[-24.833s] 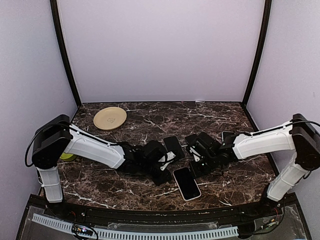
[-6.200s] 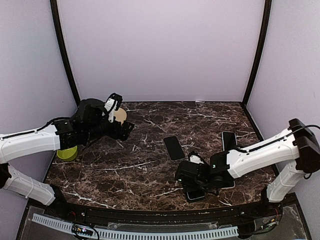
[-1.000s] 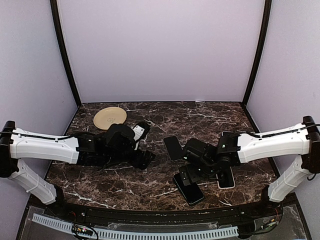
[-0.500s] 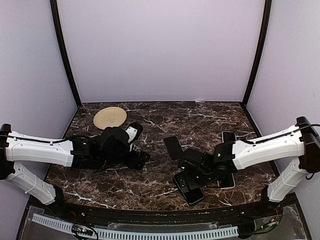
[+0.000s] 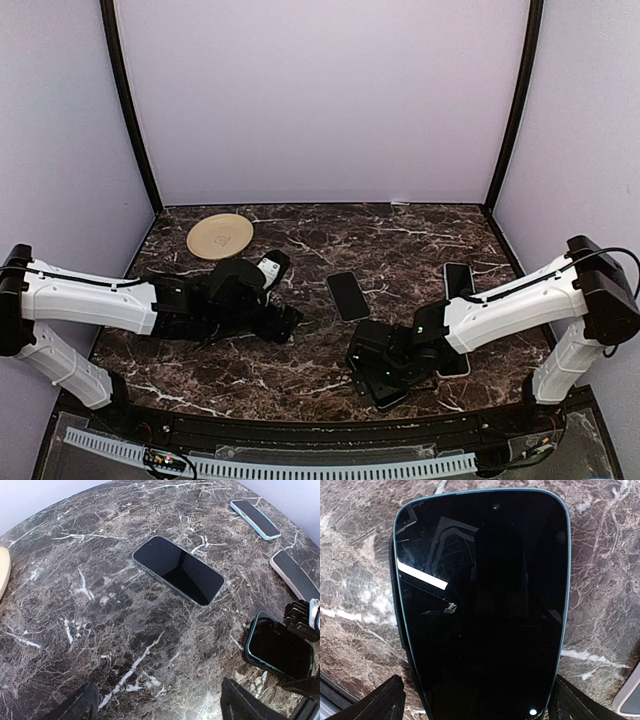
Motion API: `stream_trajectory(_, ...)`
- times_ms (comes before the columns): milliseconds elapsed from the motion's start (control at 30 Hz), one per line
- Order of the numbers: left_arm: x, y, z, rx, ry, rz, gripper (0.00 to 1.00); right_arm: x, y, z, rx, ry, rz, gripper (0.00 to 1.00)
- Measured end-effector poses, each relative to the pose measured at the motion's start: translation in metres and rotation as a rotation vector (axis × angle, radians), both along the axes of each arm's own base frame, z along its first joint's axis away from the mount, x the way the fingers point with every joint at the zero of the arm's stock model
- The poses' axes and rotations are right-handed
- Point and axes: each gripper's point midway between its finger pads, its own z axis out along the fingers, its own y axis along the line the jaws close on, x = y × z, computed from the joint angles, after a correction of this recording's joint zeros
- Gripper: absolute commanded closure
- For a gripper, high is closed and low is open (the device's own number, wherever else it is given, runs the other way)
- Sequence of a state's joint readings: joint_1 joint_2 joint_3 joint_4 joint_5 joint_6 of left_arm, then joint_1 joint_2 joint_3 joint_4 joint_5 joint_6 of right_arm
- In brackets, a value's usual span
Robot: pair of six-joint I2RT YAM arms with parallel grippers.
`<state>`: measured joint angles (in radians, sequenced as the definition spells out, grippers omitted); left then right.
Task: Put the phone into the phone case
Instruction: Pick up the phone with the phone case at the center of the board.
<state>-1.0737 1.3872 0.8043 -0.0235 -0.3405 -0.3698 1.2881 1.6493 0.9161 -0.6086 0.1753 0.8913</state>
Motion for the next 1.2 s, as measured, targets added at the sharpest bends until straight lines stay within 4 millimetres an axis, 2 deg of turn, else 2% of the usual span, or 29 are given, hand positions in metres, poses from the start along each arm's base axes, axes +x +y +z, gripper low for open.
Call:
stream_trajectory(133, 0.004, -0.006, -0.008, 0.050, 0.012, -0.011, 0.13, 0.001, -0.002, -0.002, -0.035, -0.002, 0.004, 0.13)
stream_trajectory(333, 0.009, -0.021, 0.009, 0.023, 0.008, -0.019, 0.13, 0.003, -0.005, -0.002, -0.049, -0.013, -0.007, 0.33)
stream_trajectory(467, 0.006, -0.024, 0.009, 0.005, 0.031, -0.031, 0.13, 0.004, -0.004, -0.002, -0.046, -0.016, -0.003, 0.47)
stream_trajectory(533, 0.004, -0.026, 0.009, -0.009, 0.044, -0.038, 0.13, 0.004, -0.004, -0.002, -0.045, -0.017, 0.002, 0.51)
stream_trajectory(633, 0.000, -0.030, 0.007, -0.026, 0.067, -0.057, 0.13, 0.004, -0.003, -0.001, -0.043, -0.021, 0.017, 0.52)
stream_trajectory(700, -0.005, -0.034, 0.005, -0.048, 0.090, -0.076, 0.13, 0.004, -0.003, -0.001, -0.035, -0.024, 0.026, 0.47)
stream_trajectory(833, -0.011, -0.037, -0.002, -0.075, 0.117, -0.098, 0.13, 0.003, -0.002, -0.001, -0.021, -0.025, 0.044, 0.24)
stream_trajectory(933, -0.013, -0.038, -0.005, -0.078, 0.130, -0.107, 0.13, 0.003, -0.002, -0.001, -0.032, -0.023, 0.055, 0.16)
stream_trajectory(1033, -0.015, -0.040, -0.005, -0.083, 0.136, -0.117, 0.14, 0.001, -0.001, -0.002, -0.038, -0.010, 0.076, 0.02)
stream_trajectory(1133, -0.018, -0.046, -0.009, -0.094, 0.155, -0.145, 0.15, 0.000, 0.001, -0.002, -0.029, -0.005, 0.085, 0.02)
stream_trajectory(1200, -0.023, -0.052, -0.018, -0.090, 0.191, -0.174, 0.16, 0.000, 0.001, -0.002, -0.030, -0.005, 0.090, 0.01)
